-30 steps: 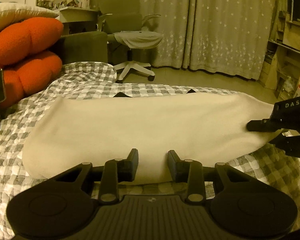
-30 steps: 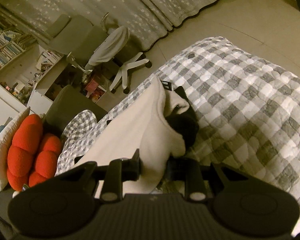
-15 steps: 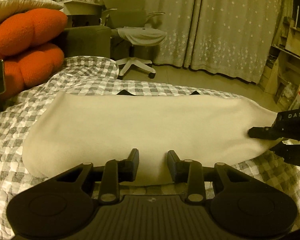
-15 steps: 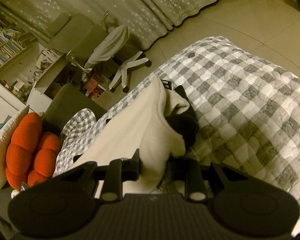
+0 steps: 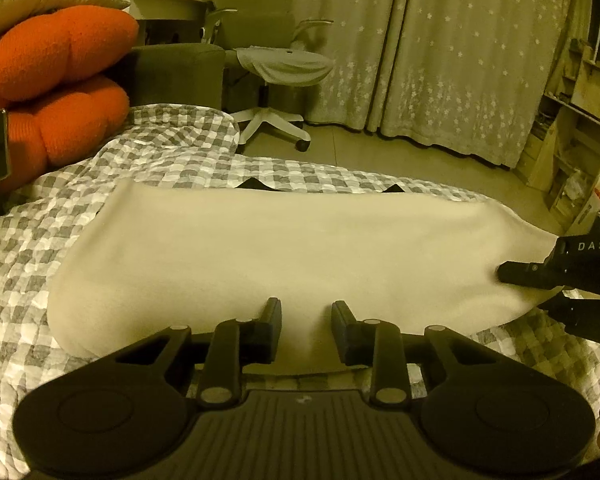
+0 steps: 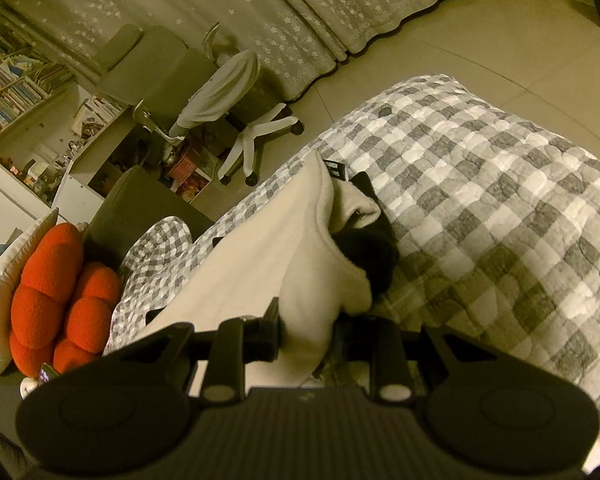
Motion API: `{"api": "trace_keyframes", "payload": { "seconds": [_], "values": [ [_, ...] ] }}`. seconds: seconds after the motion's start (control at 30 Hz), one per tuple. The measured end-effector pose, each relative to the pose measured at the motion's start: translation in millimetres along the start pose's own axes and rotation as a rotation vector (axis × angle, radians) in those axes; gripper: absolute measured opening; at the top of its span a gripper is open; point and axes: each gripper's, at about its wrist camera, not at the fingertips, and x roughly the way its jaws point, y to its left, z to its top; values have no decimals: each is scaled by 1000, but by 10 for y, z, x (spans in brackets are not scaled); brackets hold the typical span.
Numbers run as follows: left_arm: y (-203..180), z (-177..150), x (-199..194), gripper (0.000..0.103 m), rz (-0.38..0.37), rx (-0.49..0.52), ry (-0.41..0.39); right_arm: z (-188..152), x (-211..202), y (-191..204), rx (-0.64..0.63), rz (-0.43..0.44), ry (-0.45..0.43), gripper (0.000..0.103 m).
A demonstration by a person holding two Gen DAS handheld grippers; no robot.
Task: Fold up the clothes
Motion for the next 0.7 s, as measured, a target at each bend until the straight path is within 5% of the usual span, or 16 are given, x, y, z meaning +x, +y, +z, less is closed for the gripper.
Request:
{"api": "trace_keyframes", "payload": {
  "seconds": [0.7],
  "values": [
    [-24, -15, 5, 30, 12, 24, -2, 6, 6, 7, -5, 1, -2, 23]
  ]
}}
